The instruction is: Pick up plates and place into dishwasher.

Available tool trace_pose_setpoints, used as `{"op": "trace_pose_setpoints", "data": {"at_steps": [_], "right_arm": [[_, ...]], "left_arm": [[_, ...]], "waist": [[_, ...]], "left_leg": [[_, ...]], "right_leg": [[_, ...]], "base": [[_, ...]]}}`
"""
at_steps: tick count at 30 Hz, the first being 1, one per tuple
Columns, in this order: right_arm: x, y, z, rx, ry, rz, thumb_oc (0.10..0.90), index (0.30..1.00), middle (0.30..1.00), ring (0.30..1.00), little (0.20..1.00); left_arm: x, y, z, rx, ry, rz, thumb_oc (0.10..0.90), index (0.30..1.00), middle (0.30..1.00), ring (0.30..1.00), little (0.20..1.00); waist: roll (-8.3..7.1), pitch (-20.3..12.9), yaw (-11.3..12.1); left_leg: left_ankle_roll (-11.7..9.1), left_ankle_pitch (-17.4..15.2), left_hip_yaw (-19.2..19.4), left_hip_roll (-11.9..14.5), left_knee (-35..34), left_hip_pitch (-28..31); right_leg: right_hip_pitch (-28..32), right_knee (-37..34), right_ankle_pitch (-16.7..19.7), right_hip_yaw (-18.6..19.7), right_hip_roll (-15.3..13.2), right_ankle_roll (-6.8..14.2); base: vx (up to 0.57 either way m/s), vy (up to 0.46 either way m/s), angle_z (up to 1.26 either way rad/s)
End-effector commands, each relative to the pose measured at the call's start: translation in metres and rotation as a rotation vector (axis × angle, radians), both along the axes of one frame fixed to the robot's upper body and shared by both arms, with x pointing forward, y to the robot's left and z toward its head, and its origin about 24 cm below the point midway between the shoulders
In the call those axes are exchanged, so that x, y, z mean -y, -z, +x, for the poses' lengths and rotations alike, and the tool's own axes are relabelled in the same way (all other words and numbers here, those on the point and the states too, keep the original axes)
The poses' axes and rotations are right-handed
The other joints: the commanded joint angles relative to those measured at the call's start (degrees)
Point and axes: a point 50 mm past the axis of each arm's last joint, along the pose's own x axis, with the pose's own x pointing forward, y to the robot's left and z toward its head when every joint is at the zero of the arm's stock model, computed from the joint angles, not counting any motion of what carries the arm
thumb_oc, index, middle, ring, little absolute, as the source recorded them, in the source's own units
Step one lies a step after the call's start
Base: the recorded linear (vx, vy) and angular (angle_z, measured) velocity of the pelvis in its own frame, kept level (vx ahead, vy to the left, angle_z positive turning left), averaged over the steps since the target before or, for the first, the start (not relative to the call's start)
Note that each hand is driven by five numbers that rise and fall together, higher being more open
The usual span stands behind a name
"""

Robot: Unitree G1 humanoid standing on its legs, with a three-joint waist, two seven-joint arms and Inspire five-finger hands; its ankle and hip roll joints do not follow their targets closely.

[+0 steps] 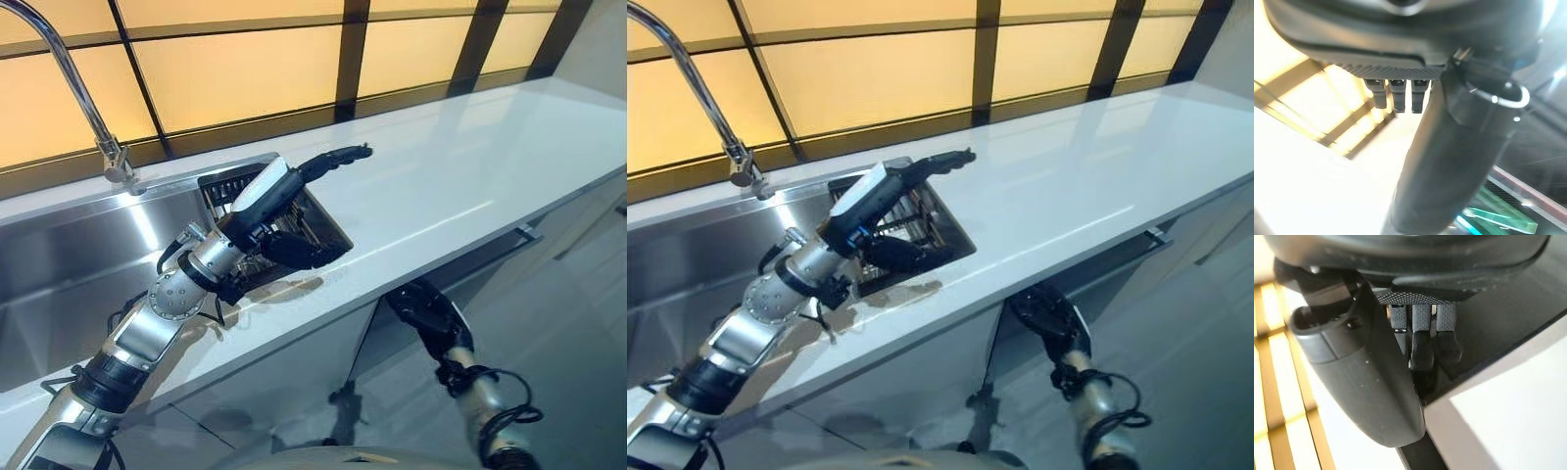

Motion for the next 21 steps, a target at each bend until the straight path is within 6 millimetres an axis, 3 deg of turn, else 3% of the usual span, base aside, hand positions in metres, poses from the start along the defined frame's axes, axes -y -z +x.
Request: {"op": "trace_pose_setpoints", "data": {"at_steps": [1, 4, 8, 10, 13, 16, 18, 20, 21], "right_arm": [[0.067, 0.059, -0.087, -0.645, 0.584, -0.147, 0.800, 0.900, 0.900, 0.900, 0.900], [0.053, 0.076, -0.122, -0.812, 0.684, -0.150, 0.800, 0.900, 0.900, 0.900, 0.900], [0.049, 0.083, -0.143, -0.911, 0.686, -0.198, 0.800, 0.900, 0.900, 0.900, 0.900], [0.050, 0.089, -0.163, -0.975, 0.686, -0.176, 0.800, 0.900, 0.900, 0.900, 0.900], [0.050, 0.091, -0.167, -0.990, 0.668, -0.177, 0.800, 0.900, 0.900, 0.900, 0.900], [0.055, 0.083, -0.151, -0.787, 0.734, -0.106, 0.800, 0.900, 0.900, 0.900, 0.900], [0.050, 0.068, -0.118, -0.495, 0.679, -0.021, 0.800, 0.900, 0.900, 0.900, 0.900], [0.028, 0.043, -0.077, -0.193, 0.478, 0.088, 0.800, 0.900, 0.900, 0.900, 0.900], [0.009, 0.030, -0.062, 0.002, 0.224, 0.240, 0.800, 0.900, 0.900, 0.900, 0.900]], "left_arm": [[-0.003, -0.050, -0.004, 0.139, 0.082, -0.258, 0.800, 0.900, 0.900, 0.900, 0.900], [0.000, -0.052, 0.000, 0.118, 0.104, -0.294, 0.800, 0.900, 0.900, 0.900, 0.900], [0.001, -0.055, 0.003, 0.101, 0.140, -0.310, 0.800, 0.900, 0.900, 0.900, 0.900], [0.001, -0.058, 0.003, 0.092, 0.168, -0.318, 0.800, 0.900, 0.900, 0.900, 0.900], [0.000, -0.061, 0.002, 0.100, 0.178, -0.324, 0.800, 0.900, 0.900, 0.900, 0.900], [-0.003, -0.061, 0.003, 0.109, 0.166, -0.328, 0.800, 0.900, 0.900, 0.900, 0.900], [-0.006, -0.059, 0.003, 0.111, 0.155, -0.336, 0.800, 0.900, 0.900, 0.900, 0.900], [-0.010, -0.056, 0.002, 0.110, 0.146, -0.344, 0.800, 0.900, 0.900, 0.900, 0.900], [-0.017, -0.054, 0.001, 0.107, 0.139, -0.346, 0.800, 0.900, 0.900, 0.900, 0.900]], "waist": [[4.13, -0.9, 1.3], [4.89, -1.0, 0.7], [5.44, -1.1, 0.1], [5.75, -1.2, -0.2], [5.91, -1.3, -0.3], [5.80, -1.5, -0.8], [5.76, -1.3, -1.3], [5.67, -1.1, -1.7], [5.35, -1.3, -2.1]], "left_leg": [[4.3, -7.7, 4.5, -2.1, 0.5, 4.2], [4.0, -7.2, 4.6, -2.0, 0.5, 4.2], [3.9, -6.7, 4.4, -2.1, 0.5, 4.0], [3.7, -6.6, 4.7, -2.1, 0.5, 4.0], [3.6, -6.5, 5.0, -2.1, 0.5, 4.0], [3.4, -6.2, 5.7, -1.9, 0.5, 4.0], [3.3, -5.9, 6.0, -1.7, 0.5, 4.2], [3.4, -5.8, 6.1, -1.7, 0.5, 4.1], [3.6, -5.8, 6.5, -1.7, 0.5, 3.8]], "right_leg": [[4.6, -1.0, -6.0, 2.3, 0.6, 2.9], [4.6, -1.0, -5.8, 3.1, 1.0, 2.5], [4.4, -1.0, -5.6, 3.6, 1.1, 2.2], [4.2, -1.0, -5.6, 3.8, 1.0, 2.2], [4.2, -1.0, -5.6, 3.9, 0.9, 2.3], [3.9, -1.0, -5.3, 4.2, 0.9, 2.2], [3.9, -1.0, -5.1, 4.4, 0.9, 2.0], [3.8, -1.0, -5.0, 4.5, 0.8, 1.8], [3.3, -1.0, -5.0, 4.3, 0.6, 1.7]], "base": [[-0.05, -0.074, 0.39], [-0.03, -0.055, 0.37], [-0.02, -0.023, 0.41], [-0.01, -0.007, -0.10], [-0.01, -0.008, 0.22], [-0.01, -0.017, 0.30], [-0.01, -0.009, 0.20], [-0.04, 0.015, -0.50], [-0.05, 0.038, -0.95]]}}
